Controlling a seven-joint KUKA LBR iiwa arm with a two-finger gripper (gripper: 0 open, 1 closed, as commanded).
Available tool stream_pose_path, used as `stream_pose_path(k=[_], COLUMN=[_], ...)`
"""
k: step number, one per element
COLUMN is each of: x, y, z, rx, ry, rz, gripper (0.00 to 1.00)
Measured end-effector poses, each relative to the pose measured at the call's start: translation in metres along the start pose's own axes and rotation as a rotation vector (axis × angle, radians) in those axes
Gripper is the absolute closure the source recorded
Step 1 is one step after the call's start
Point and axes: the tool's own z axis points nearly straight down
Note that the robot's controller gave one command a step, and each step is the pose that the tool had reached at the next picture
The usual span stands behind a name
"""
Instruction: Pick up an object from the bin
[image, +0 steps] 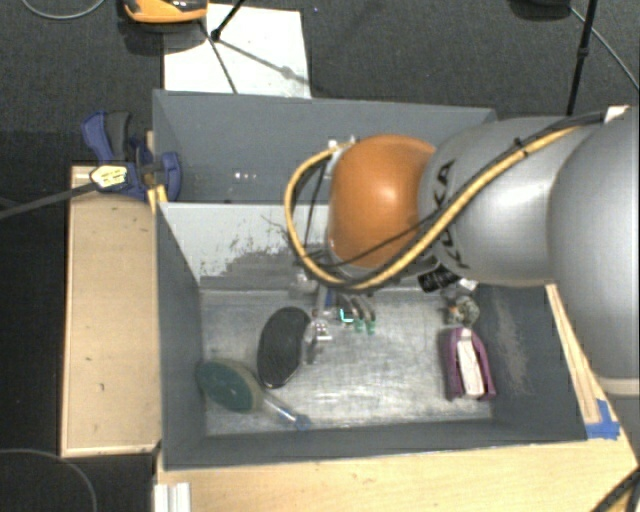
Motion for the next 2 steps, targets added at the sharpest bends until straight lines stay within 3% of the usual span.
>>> stream_pose_path(k=[1, 2], x=[-0.0031, -0.0044], y=[0.0302, 0.0302], z=[0.0679, 0.0657], rx=[0.000, -0.001], ry=[-0.003, -0.007], rz=[-0.383, -0.378], gripper=[0.00, 1.00])
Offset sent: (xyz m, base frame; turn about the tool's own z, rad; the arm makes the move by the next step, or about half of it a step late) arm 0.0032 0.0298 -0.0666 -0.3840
